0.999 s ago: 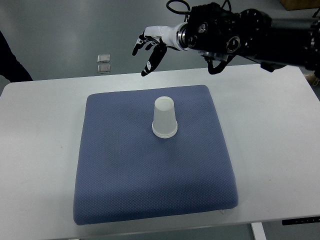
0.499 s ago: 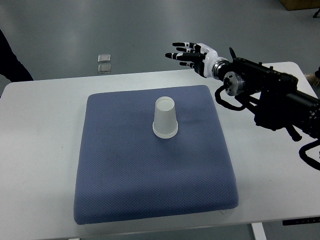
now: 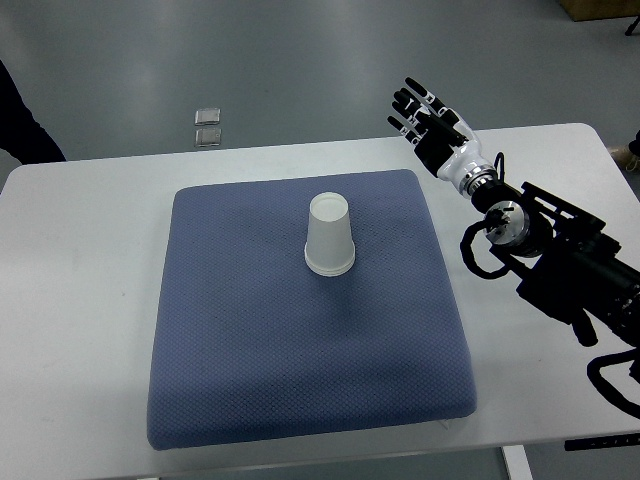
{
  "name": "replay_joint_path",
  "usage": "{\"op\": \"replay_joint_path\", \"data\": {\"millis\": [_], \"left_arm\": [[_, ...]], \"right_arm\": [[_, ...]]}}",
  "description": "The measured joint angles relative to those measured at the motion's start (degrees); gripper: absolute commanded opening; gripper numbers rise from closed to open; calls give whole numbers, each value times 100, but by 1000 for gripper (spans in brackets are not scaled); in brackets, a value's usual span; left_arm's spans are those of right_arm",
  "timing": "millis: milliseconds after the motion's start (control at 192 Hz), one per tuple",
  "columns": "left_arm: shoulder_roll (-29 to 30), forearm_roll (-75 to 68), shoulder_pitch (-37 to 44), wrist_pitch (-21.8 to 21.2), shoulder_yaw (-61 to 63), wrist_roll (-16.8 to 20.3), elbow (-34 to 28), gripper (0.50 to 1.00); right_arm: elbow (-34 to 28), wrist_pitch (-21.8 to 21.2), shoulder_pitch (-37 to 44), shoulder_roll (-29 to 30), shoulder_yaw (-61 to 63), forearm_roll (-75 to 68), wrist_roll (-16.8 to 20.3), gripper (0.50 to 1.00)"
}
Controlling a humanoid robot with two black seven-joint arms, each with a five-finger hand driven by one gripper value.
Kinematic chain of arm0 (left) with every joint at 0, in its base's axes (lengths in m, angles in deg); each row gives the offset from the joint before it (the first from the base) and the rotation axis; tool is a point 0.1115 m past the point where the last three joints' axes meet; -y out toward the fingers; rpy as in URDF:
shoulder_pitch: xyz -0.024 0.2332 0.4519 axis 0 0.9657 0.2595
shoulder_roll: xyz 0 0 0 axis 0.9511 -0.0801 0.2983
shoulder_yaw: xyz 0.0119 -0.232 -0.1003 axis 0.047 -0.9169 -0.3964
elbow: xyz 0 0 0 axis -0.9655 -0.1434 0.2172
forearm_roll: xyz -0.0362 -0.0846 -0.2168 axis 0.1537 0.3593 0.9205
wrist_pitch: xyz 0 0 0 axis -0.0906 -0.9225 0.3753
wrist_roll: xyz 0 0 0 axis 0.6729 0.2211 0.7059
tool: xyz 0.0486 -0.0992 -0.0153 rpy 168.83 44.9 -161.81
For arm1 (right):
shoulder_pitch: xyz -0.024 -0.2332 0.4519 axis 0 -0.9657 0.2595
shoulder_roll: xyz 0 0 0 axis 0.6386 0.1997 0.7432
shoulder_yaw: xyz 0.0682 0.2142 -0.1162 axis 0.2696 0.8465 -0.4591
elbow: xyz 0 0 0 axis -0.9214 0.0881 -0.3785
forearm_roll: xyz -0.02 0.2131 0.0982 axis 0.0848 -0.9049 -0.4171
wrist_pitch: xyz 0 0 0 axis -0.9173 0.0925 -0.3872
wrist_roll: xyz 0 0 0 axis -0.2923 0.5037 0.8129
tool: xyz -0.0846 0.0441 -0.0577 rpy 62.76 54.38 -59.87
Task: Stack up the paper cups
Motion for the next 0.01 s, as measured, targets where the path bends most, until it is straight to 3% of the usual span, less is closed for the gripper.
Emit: {"op": "replay_joint_path", "data": {"millis": [10], "left_arm": [[0,0,0,0,0,0,0,1000]], "right_arm": [[1,-2,-11,0,-2,4,-1,913]]}}
